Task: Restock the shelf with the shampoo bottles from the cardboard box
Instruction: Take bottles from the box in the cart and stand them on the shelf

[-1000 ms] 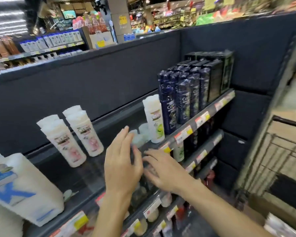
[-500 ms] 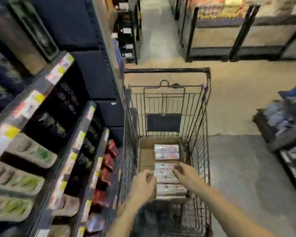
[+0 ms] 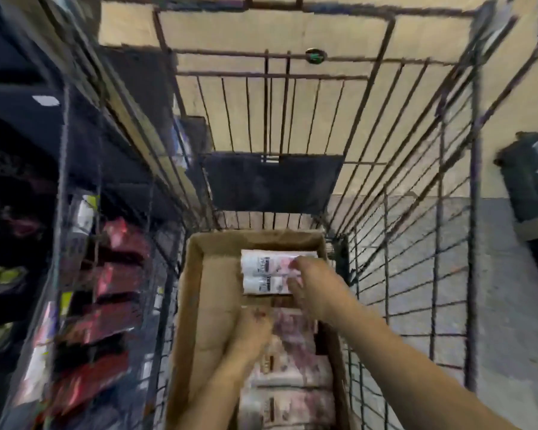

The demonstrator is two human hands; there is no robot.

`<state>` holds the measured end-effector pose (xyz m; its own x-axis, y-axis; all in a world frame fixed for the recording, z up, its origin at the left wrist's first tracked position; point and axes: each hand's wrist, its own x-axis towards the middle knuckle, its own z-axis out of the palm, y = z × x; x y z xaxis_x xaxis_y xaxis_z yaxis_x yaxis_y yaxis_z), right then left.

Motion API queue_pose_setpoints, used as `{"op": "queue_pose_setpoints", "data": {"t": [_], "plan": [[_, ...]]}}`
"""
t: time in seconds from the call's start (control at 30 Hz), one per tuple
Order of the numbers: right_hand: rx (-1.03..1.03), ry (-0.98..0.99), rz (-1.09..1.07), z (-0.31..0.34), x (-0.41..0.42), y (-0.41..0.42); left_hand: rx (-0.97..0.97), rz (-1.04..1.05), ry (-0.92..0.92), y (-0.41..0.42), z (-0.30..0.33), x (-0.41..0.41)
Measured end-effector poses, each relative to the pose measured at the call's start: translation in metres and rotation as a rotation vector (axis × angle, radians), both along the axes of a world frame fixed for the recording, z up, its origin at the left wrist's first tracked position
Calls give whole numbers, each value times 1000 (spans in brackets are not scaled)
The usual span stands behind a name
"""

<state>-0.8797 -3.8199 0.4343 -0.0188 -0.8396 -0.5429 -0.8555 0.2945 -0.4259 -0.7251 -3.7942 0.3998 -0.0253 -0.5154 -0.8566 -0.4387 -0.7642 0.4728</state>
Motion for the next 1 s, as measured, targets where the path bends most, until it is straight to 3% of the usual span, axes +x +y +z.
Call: {"op": "queue_pose_setpoints", "data": {"t": [0.1,0.17,0.27,0.47,0.6,0.83,1.0], "plan": [[-85,117,168,-30,10,-44,64,255,141,-24,-51,-5],[-29,185,255,-52,17,-57,88,380,165,-30,-73,-7],[46,254,292,-78,20,-59,91,516,121,-35,-90,-16],[-94,280,233,-96,14,-57,49,767,-20,-52,-98,-41],[27,129,59,-98,4,-55,48,847,101,-46,-105,-46],[215,-123,-88,-95,-8,-46,81,764,189,-34,-99,-50],[161,-300,-211,-58,-8,-36,-217,714,155,-38,-37,-28]]}}
